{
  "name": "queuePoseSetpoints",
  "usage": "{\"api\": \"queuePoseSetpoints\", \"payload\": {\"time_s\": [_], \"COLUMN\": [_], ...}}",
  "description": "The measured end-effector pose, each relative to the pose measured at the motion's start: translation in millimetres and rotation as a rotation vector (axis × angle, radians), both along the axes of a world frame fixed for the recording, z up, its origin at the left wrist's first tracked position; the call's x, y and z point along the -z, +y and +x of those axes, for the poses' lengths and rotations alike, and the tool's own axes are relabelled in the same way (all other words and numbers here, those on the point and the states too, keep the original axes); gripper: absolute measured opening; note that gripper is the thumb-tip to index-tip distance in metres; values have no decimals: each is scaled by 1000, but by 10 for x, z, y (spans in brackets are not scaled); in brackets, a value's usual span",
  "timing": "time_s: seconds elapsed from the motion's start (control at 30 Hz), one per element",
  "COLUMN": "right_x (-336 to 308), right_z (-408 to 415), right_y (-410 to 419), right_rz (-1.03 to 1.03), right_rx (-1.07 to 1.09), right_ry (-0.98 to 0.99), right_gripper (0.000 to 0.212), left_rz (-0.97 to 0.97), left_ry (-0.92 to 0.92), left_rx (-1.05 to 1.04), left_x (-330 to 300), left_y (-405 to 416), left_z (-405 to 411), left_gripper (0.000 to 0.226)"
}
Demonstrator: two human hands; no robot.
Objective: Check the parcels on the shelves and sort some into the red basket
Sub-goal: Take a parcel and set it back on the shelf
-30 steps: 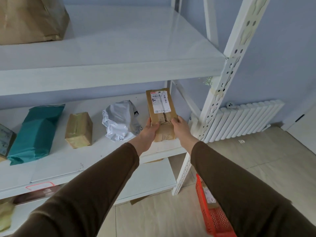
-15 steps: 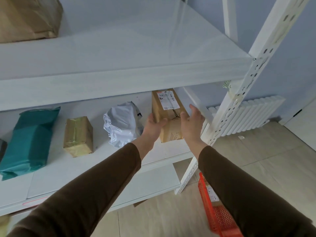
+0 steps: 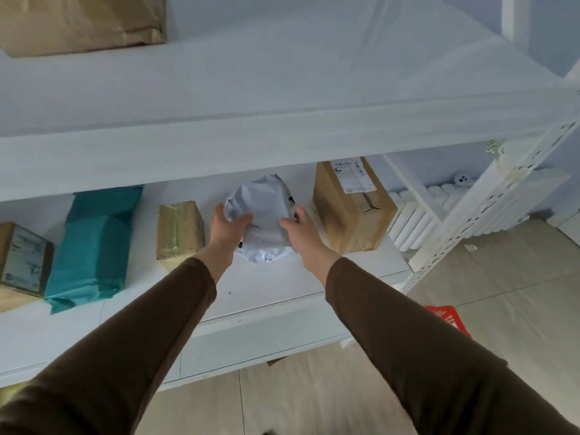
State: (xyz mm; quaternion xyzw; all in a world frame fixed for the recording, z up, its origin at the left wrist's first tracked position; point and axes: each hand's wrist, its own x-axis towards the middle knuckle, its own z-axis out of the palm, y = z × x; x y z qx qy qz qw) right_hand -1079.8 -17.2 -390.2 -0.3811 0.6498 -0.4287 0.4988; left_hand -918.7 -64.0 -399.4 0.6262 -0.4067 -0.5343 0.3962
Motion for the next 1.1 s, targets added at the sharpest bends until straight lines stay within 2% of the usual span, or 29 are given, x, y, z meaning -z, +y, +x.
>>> {"api": "queuePoseSetpoints", "payload": {"time_s": [0.07, 0.13, 0.17, 0.23, 0.4, 0.57, 0.7, 0.8, 0.87, 0.97, 1.1], "right_x": [97, 254, 224, 73, -44, -157, -278, -320, -302, -282, -393], "right_z": [62, 75, 101, 153, 107, -31, -238, -378, -460, -619, -799], "right_y": [-78, -137, -82, 131, 816, 1878, 2702, 3169, 3371, 3523, 3581], "right_rz": [69, 96, 103, 88, -32, -125, -149, -141, -111, -71, 107], "right_rx": [11, 16, 12, 11, 14, 1, -48, -88, -87, -26, 13], "right_ry": [-85, -123, -132, -137, -125, -165, -222, -217, -216, -224, -300], "right_gripper": [51, 55, 53, 40, 26, 40, 39, 49, 53, 39, 36], "left_rz": [135, 140, 119, 89, -4, -78, -123, -139, -159, -198, -237], "left_ry": [162, 231, 239, 265, 350, 405, 395, 348, 294, 198, 25], "left_rx": [44, 101, 131, 185, 228, 283, 350, 343, 365, 402, 425], "left_x": [88, 115, 102, 50, -179, -296, -322, -370, -427, -554, -769], "left_y": [-21, 31, 87, 251, 956, 1946, 2735, 3221, 3471, 3725, 3844], "left_z": [30, 45, 57, 117, 264, 288, 215, 81, -1, -69, -103], "left_gripper": [95, 78, 66, 57, 57, 62, 66, 68, 57, 41, 46]}}
